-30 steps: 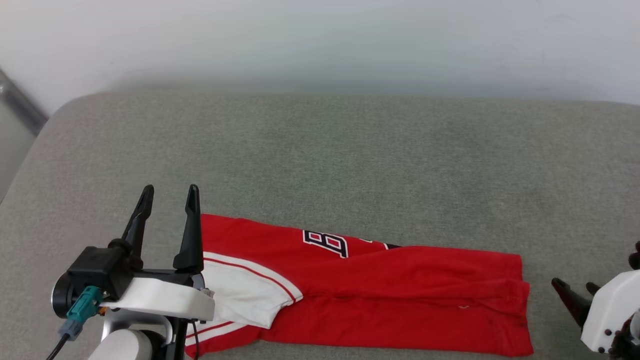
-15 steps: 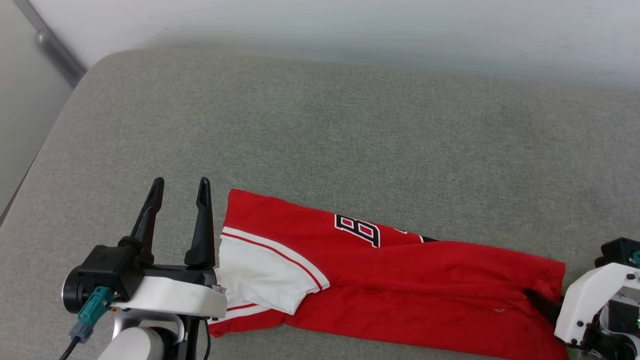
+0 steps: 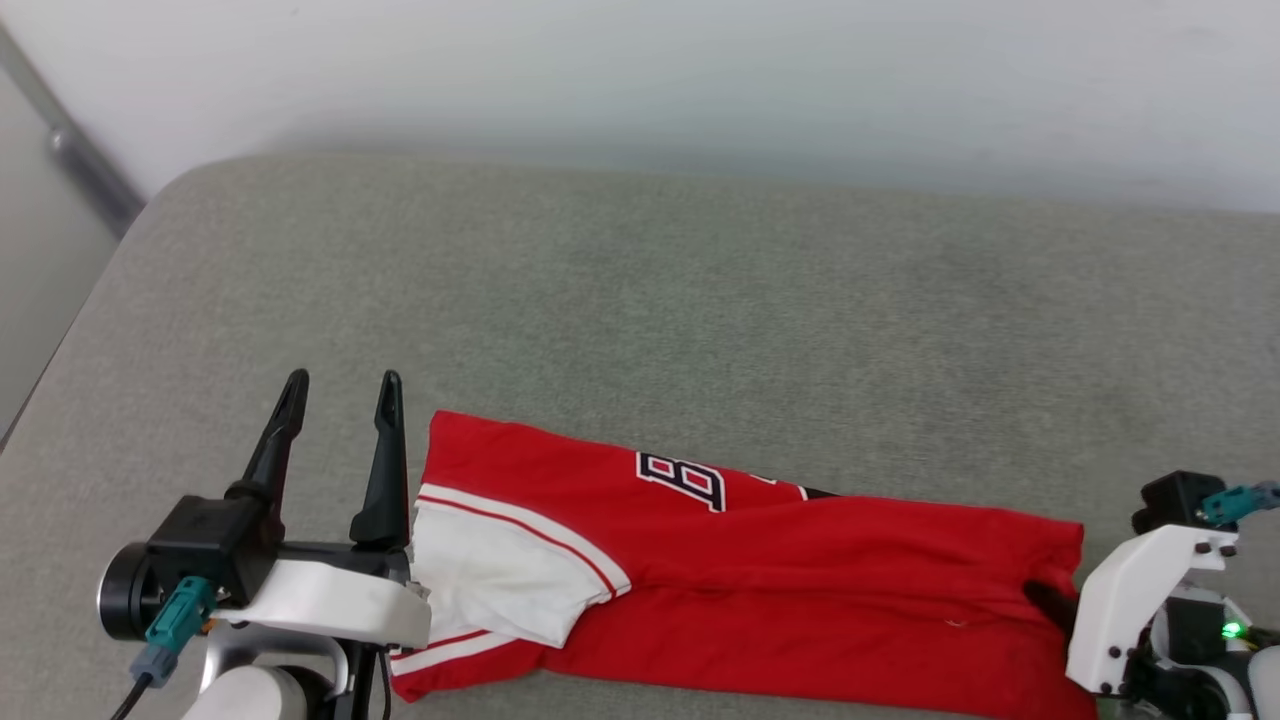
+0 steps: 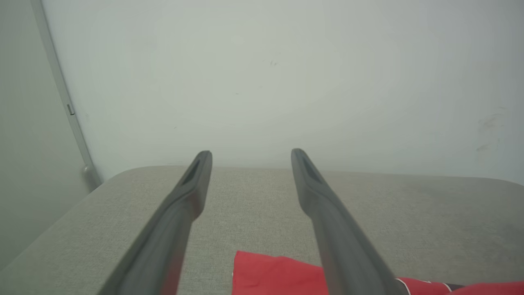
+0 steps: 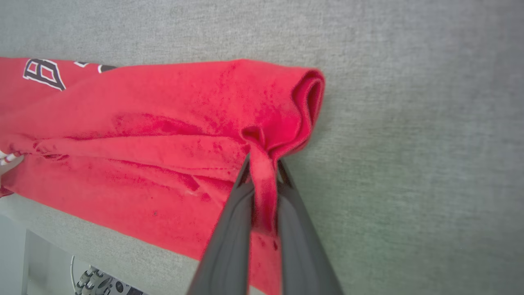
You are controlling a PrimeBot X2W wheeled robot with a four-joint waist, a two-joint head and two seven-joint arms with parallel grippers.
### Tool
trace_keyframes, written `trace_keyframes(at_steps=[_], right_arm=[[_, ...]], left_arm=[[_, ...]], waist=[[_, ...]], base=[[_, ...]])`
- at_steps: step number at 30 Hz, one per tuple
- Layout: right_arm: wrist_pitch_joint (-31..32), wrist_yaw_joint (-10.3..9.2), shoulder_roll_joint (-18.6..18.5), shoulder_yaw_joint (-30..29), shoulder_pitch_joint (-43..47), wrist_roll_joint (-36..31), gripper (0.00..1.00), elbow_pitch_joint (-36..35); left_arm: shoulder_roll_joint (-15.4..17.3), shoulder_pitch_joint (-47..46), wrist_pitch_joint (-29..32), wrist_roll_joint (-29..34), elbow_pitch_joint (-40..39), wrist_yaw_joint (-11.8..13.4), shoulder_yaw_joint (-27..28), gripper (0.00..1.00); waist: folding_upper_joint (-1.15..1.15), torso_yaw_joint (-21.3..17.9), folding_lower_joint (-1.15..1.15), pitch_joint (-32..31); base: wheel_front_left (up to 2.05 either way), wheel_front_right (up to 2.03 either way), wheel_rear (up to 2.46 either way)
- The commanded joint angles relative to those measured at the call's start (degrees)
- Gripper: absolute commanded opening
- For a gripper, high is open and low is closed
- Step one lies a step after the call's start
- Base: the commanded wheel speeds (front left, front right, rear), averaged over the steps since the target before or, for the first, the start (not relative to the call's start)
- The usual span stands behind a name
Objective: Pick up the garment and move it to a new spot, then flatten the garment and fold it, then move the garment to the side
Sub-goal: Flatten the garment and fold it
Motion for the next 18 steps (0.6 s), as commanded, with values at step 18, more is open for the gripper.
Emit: trace_keyframes(at_steps=[18], right_arm=[[6.4,-0.02,-0.9,-20.6,-0.8,-1.1,0.0,-2.5]], left_arm=[[1.0,4.2,1.7,0.1,-2.2,2.5,-0.3,1.0]], waist=[[0.0,-4.9,0.0,-3.8]], base=[[0.0,0.0,0.0]])
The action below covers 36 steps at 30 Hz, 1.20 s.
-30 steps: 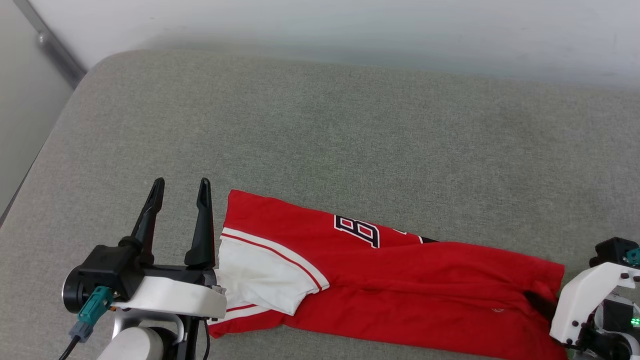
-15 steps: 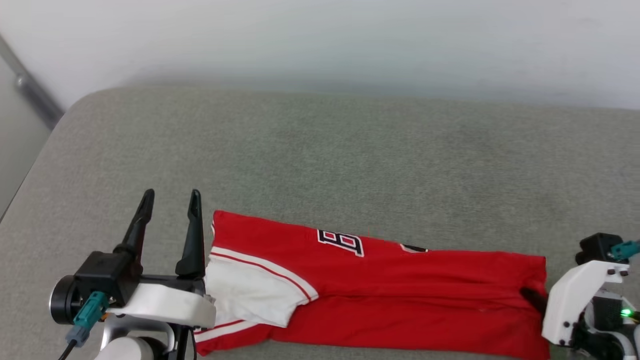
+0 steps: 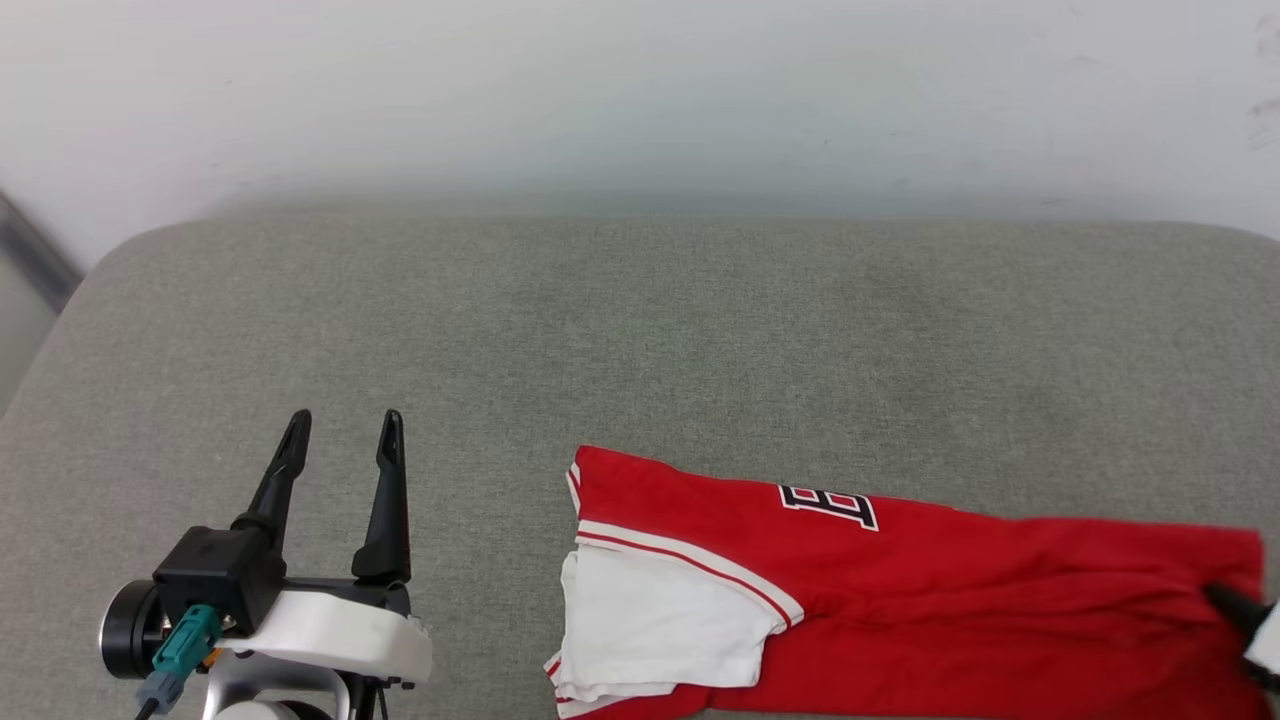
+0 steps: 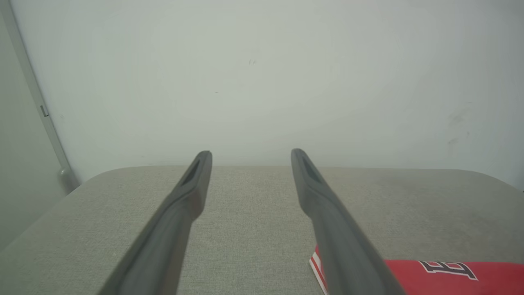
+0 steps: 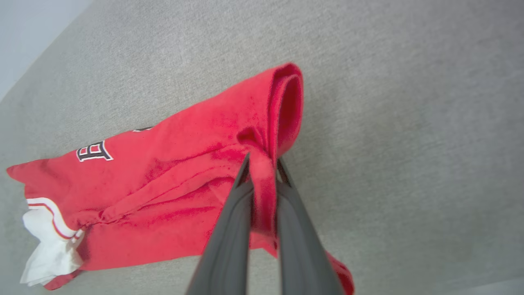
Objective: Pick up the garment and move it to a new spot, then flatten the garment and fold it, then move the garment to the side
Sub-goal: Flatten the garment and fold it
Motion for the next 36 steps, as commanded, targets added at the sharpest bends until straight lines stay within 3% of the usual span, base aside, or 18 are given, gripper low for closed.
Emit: trace_keyframes(at_steps=[1,5,9,12,19,25,31,33,34,36], right_arm=[[1.9,-0.01,2.3,-1.1,-0.9,1.6,0.0,-0.1],[11.1,-0.02,8.1,-6.0,-3.4,10.1,0.0,0.6],[19.0,-0.01,9.8,-7.0,-5.1,21.4,0.0,3.7],[19.8,-0.01,9.8,-3.3,-6.5,32.6,0.0,9.2],[12.2,-0.01,9.8,13.8,-8.3,50.5,0.0,14.8],[1.4,-0.01,9.8,29.9,-10.6,55.5,0.0,16.0],[-8.4,-0.01,9.7,40.0,-13.9,55.1,0.0,20.2],[-10.4,0.0,9.8,42.3,-15.0,55.2,0.5,21.4],[-11.3,-0.01,9.8,43.3,-15.4,55.7,0.99,21.8],[-12.3,-0.01,9.8,45.5,-16.1,56.2,1.0,22.0]], left_arm=[[0.3,0.3,0.2,0.1,-0.3,0.1,0.0,1.0],[0.3,0.1,0.4,0.1,-0.5,0.0,-0.3,1.0],[0.2,-0.8,0.5,0.2,-0.5,-0.3,-0.8,1.0],[0.0,-1.1,0.6,0.2,-0.2,-0.4,-1.1,1.0],[-0.5,-2.5,0.8,0.0,0.2,-1.3,-1.9,1.0],[-1.4,-4.2,0.5,-0.4,1.3,-2.3,-2.7,1.0],[-2.4,-5.6,0.0,-0.4,2.3,-2.9,-3.2,1.0],[-2.6,-5.9,-0.3,-0.6,2.6,-3.1,-3.3,1.0],[-2.7,-5.8,-0.3,-0.6,2.8,-3.1,-3.2,1.0],[-2.7,-5.7,-0.6,-0.8,3.1,-3.0,-3.1,1.0]], waist=[[0.0,-0.1,0.0,0.1],[0.0,0.0,0.0,0.1],[0.0,0.7,0.0,0.3],[0.0,1.6,0.0,0.5],[0.0,4.1,0.0,1.5],[0.0,7.0,0.0,2.8],[0.0,9.3,0.0,4.2],[0.0,9.6,0.0,4.7],[0.0,9.6,0.0,4.8],[0.0,9.4,0.0,5.2]], base=[[0.0,0.0,0.0],[0.0,0.0,0.0],[0.0,0.0,0.0],[0.0,0.0,0.0],[0.0,0.0,0.0],[0.0,0.0,0.0],[0.0,0.0,0.0],[0.0,0.0,0.0],[0.0,0.0,0.0],[0.0,0.0,0.0]])
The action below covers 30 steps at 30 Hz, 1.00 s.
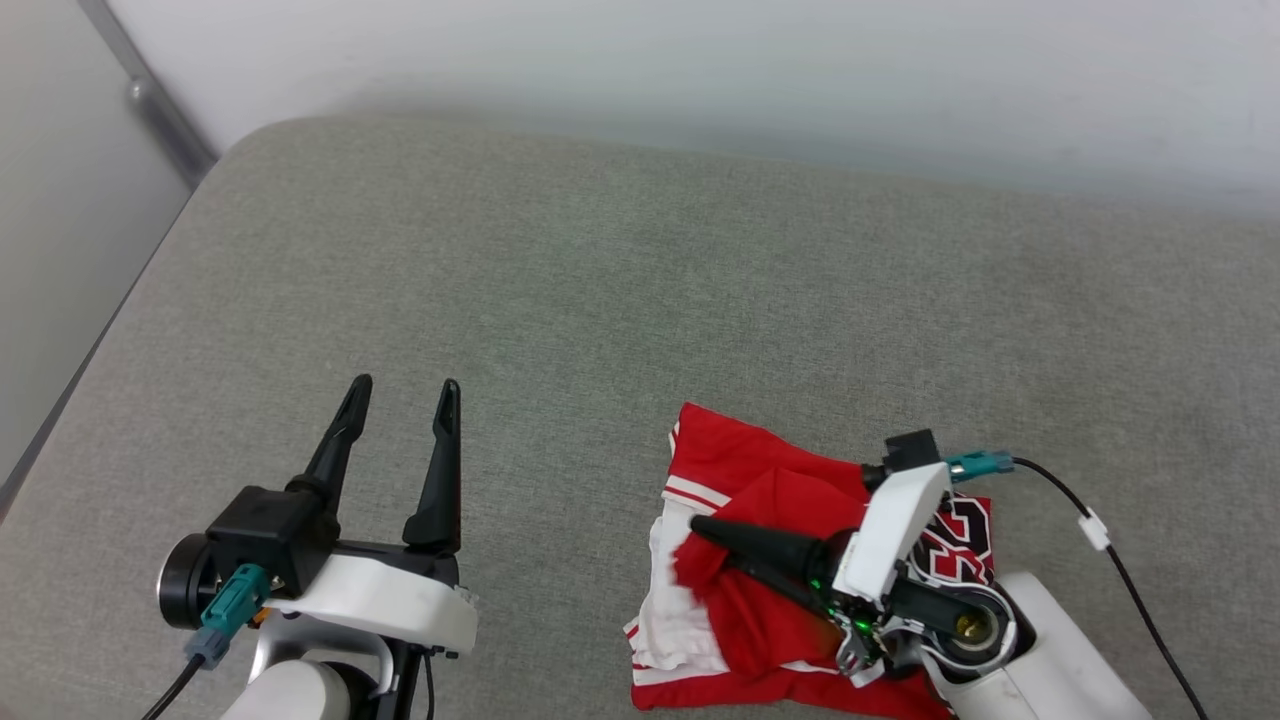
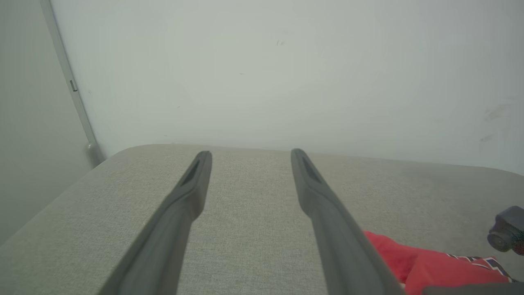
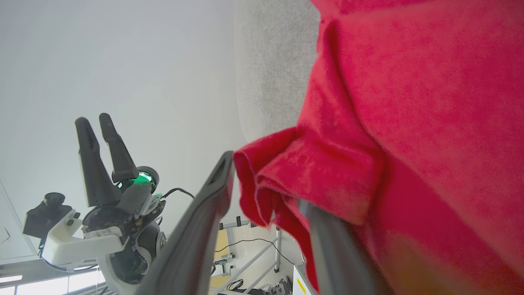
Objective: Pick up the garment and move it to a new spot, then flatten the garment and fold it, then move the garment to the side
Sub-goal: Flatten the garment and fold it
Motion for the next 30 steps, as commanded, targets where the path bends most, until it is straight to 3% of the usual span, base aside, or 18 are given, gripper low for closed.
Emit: trace_keyframes(at_steps=[1,6,10,18,20,24,30], right_arm=[[-0.6,0.01,0.1,1.5,-1.3,0.8,1.0,-0.4],[-1.7,0.01,-0.1,5.1,-2.8,-0.8,1.0,-3.7],[-5.2,0.01,-2.6,7.3,-2.8,-5.9,1.0,-9.6],[-18.6,0.01,-12.7,9.9,-1.3,-30.6,1.0,-16.7],[-21.3,-0.01,-14.8,7.4,-0.3,-38.2,1.0,-16.9],[-25.0,0.01,-15.6,-1.0,3.4,-51.3,1.0,-18.9],[-29.3,0.0,-12.8,-14.2,10.4,-63.7,1.0,-25.1]], left_arm=[[-0.2,-0.4,-0.5,-0.3,0.3,-0.1,0.2,1.0],[-0.2,-0.5,-0.8,-0.1,0.7,-0.2,0.2,1.0],[-0.1,-0.2,-0.9,-0.1,0.9,0.1,0.2,1.0],[0.3,1.3,-1.2,-0.8,1.2,0.9,0.9,1.0],[0.5,1.7,-1.3,-0.9,1.2,1.2,1.2,1.0],[0.8,2.7,-1.5,-1.1,1.6,1.7,1.8,1.0],[1.3,4.4,-2.0,-1.5,2.6,2.2,2.5,1.0]], waist=[[0.0,-0.3,0.0,0.3],[0.0,-1.8,0.0,0.1],[0.0,-3.1,0.0,-0.6],[0.0,-6.7,0.0,-1.8],[0.0,-7.5,0.0,-2.1],[0.0,-9.0,0.0,-3.0],[0.0,-10.2,0.0,-4.3]], base=[[0.0,0.0,0.0],[0.0,0.0,0.0],[0.0,0.0,0.0],[0.0,0.0,0.0],[0.0,0.0,0.0],[0.0,0.0,0.0],[0.0,0.0,0.0]])
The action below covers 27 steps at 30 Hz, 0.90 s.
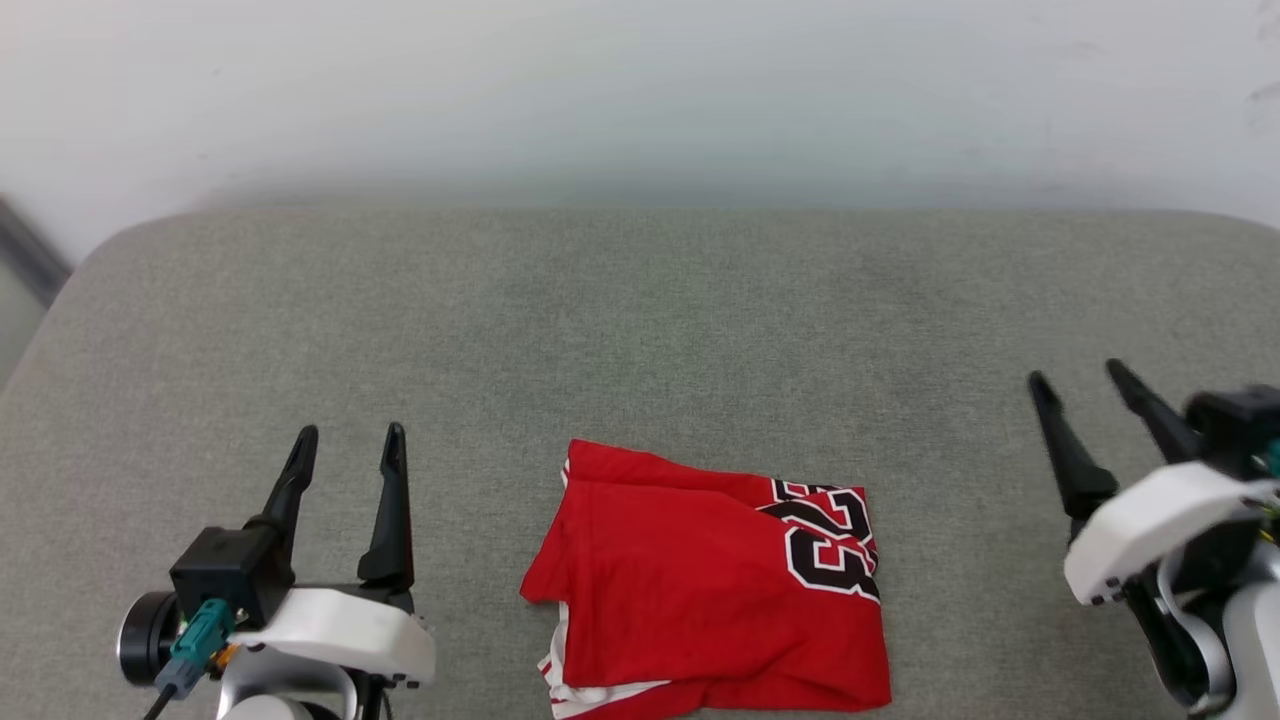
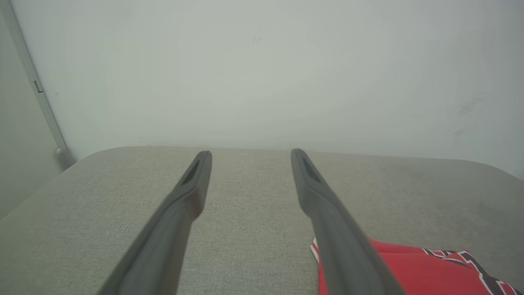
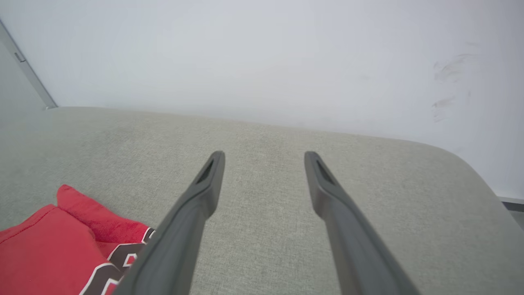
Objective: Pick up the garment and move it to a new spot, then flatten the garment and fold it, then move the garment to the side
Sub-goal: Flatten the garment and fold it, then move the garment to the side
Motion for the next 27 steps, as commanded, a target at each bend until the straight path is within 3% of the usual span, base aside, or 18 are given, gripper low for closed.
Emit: trace_keyframes(at_steps=[1,5,12,19,27], right_arm=[[-1.4,-0.01,1.5,-1.5,1.6,-1.3,1.0,-1.7],[-5.4,-0.02,5.8,-6.9,6.7,-6.0,1.0,-8.8],[-5.7,-0.02,11.1,-8.2,15.8,-8.3,1.0,-17.3],[-4.4,-0.02,12.9,-7.8,21.9,-9.4,1.0,-21.1],[-3.3,-0.02,13.3,-7.7,22.2,-9.7,1.0,-22.8]], left_arm=[[0.4,0.8,-0.4,-0.1,0.3,0.2,0.3,1.0],[0.5,2.1,-0.9,-0.2,1.4,0.4,0.6,1.0],[0.9,4.1,-1.4,0.5,3.0,0.3,0.2,1.0],[0.8,5.4,-1.9,0.9,4.3,-0.2,-0.2,1.0],[0.4,5.2,-2.2,1.4,5.2,-0.6,-0.5,1.0]], waist=[[0.0,-0.4,0.0,-0.5],[0.0,-0.8,0.0,-1.5],[0.0,-1.1,0.0,-3.7],[0.0,-2.0,0.0,-4.6],[0.0,-2.6,0.0,-4.4]], base=[[0.0,0.0,0.0],[0.0,0.0,0.0],[0.0,0.0,0.0],[0.0,0.0,0.0],[0.0,0.0,0.0]])
